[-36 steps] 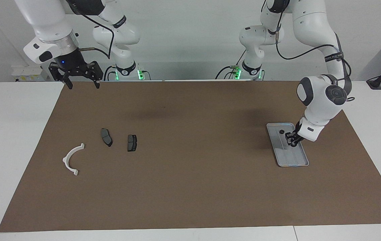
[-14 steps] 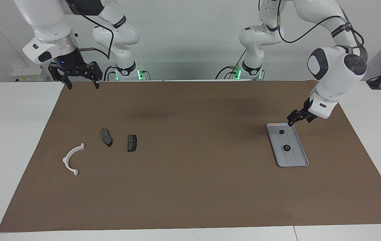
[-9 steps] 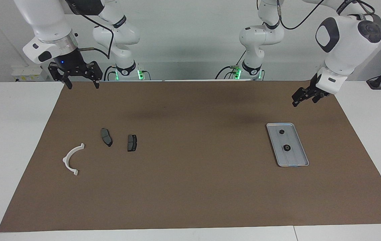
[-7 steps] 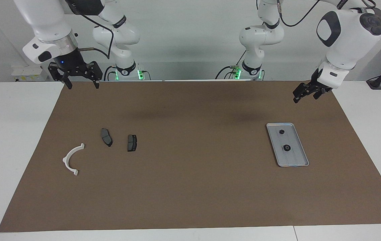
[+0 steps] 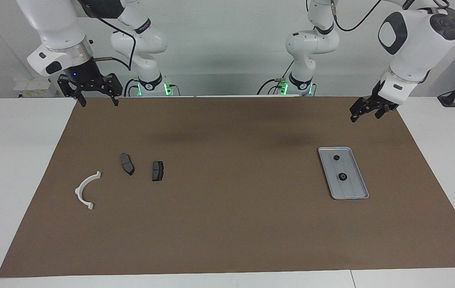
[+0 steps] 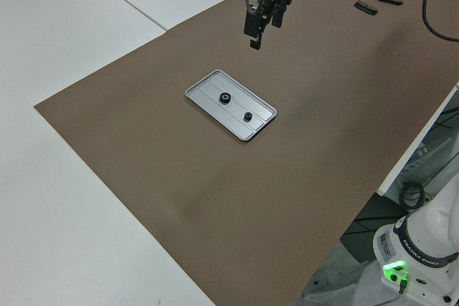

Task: Pick bearing gear from pile to tray

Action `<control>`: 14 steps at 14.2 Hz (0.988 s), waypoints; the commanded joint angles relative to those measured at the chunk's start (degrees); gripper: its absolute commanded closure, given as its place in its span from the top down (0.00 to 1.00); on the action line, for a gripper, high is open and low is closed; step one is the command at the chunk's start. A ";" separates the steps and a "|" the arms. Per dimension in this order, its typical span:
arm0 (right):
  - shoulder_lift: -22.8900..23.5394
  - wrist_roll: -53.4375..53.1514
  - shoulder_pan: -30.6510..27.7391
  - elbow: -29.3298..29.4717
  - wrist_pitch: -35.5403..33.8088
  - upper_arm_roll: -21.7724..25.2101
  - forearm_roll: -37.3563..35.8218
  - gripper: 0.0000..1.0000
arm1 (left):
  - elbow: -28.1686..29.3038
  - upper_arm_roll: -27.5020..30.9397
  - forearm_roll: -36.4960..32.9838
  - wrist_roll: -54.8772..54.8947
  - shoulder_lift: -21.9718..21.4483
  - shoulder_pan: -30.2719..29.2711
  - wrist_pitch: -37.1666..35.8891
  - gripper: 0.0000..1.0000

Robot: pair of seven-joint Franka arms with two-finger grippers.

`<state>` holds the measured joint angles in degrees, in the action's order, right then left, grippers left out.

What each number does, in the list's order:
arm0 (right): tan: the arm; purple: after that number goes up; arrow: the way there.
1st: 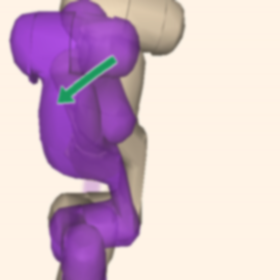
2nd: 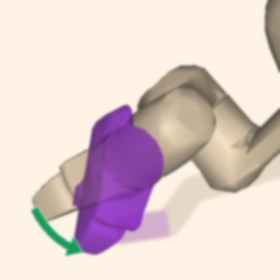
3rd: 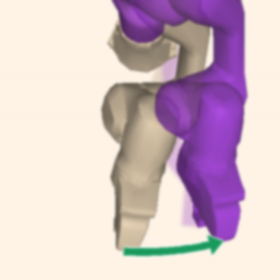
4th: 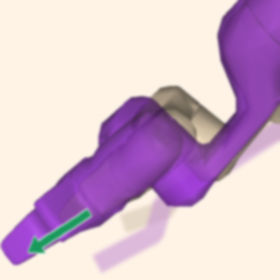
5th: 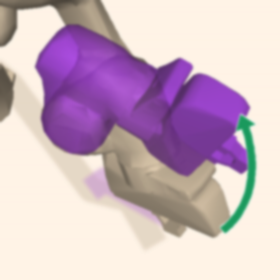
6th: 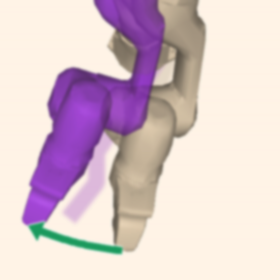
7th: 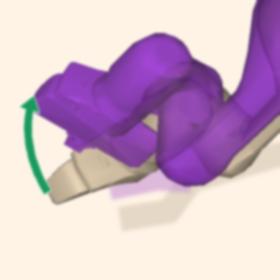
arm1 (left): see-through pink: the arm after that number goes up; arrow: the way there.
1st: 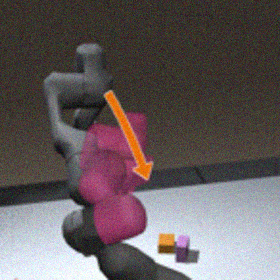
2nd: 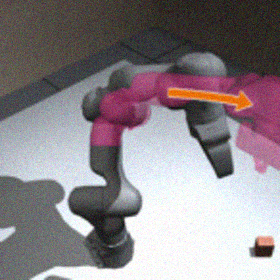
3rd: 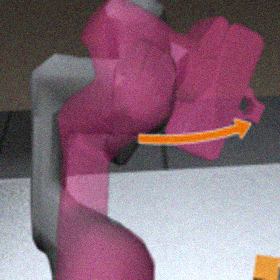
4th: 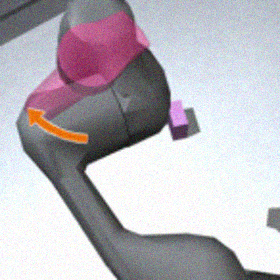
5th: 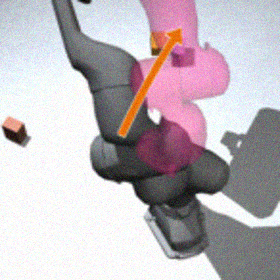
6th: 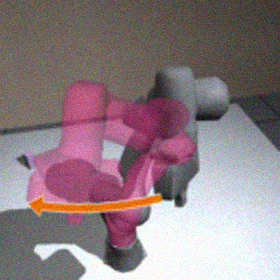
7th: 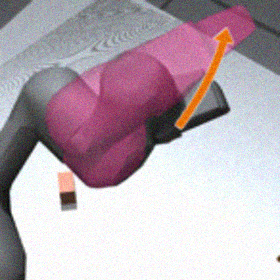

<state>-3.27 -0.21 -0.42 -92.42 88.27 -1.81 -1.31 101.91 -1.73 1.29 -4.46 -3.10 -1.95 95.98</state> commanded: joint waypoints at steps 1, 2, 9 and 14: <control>-0.86 0.74 -0.37 -1.27 0.85 -0.03 0.78 1.00 | -8.81 -0.20 0.03 1.12 3.97 -0.25 -4.91 1.00; -0.86 0.74 -0.28 -1.27 0.85 -0.03 0.78 1.00 | -9.62 -0.29 0.03 1.12 4.15 -0.25 -5.71 1.00; -0.86 0.74 -0.28 -1.27 0.85 -0.03 0.78 1.00 | -8.40 -1.16 0.03 1.21 3.19 -0.51 -5.98 1.00; -0.86 0.82 -0.10 -1.36 0.85 -0.03 0.78 1.00 | -8.93 -2.57 -1.82 1.30 2.40 -0.60 -6.77 1.00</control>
<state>-3.27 -0.21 -0.37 -92.44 88.27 -1.87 -1.31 93.92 -3.52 0.58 -3.99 -0.29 -1.96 90.51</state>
